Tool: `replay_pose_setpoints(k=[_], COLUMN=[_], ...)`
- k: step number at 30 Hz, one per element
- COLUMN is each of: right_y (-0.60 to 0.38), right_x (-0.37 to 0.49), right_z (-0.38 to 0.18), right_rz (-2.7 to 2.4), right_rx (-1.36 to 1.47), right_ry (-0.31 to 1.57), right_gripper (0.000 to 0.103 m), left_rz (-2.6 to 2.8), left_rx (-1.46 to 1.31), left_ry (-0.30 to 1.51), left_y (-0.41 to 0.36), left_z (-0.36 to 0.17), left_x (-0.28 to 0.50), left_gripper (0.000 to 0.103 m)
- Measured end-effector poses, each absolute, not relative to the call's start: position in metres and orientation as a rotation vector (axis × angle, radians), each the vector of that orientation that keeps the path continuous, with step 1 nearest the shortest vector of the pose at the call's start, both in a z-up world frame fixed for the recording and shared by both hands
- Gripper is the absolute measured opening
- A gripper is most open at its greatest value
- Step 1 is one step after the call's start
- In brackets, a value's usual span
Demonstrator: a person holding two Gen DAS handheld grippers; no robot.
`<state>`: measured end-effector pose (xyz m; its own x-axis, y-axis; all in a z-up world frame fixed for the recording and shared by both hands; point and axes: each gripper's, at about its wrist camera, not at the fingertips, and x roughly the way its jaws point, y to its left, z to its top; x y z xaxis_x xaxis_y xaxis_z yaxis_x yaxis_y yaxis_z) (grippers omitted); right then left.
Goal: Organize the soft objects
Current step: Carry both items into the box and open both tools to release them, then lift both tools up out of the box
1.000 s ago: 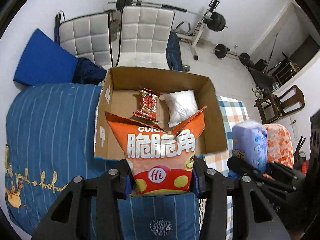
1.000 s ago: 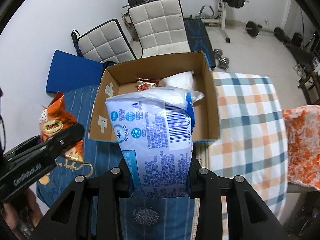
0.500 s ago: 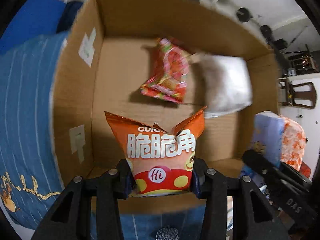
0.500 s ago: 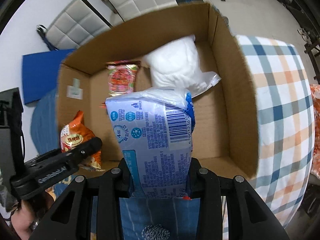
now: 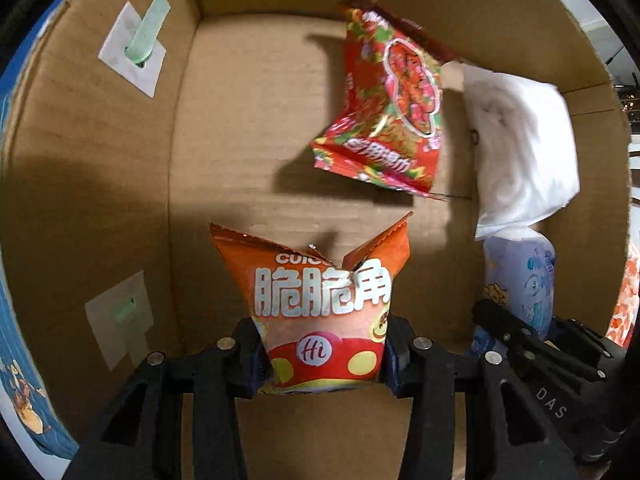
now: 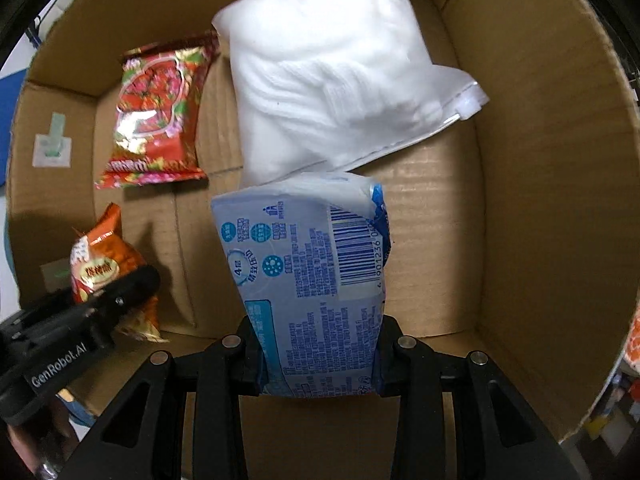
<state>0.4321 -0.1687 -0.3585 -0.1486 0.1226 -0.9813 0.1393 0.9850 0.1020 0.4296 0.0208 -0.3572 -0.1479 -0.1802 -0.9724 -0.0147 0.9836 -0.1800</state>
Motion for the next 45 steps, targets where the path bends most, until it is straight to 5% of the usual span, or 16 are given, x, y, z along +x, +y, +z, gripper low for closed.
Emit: replay_pose_setpoints(k=[12,23,29,33,38,45], right_y=[-0.144,-0.125,-0.119,-0.119,-0.13,-0.145], right_x=[0.444,0.451,0.452,0.455,0.45,0.421], right_z=[-0.379,-0.365,-0.342,-0.321,-0.293,-0.249], right_rz=[-0.016,-0.002,0.009,0.005,-0.001,0.003], right_rx=[0.159,0.11,0.103,0.116,0.15,0.14], right_ry=[1.757,1.726,1.667,1.619,1.546,1.447], right_gripper=[0.041,0.06,0.072,0.079,0.103,0.103], left_rz=[-0.143,-0.135,-0.13,-0.116,-0.09,-0.089], left_rx=[-0.126,-0.063,-0.057,-0.045,-0.074,-0.123], left_ry=[1.728,1.716,1.672,1.629,1.559,1.434], left_y=[0.016,0.012,0.014,0.02,0.037,0.046], left_z=[-0.364,-0.336,-0.308,-0.285,-0.252,-0.202], left_x=[0.435,0.444,0.448,0.447,0.441,0.413], left_gripper=[0.042,0.045,0.057,0.078,0.092,0.095])
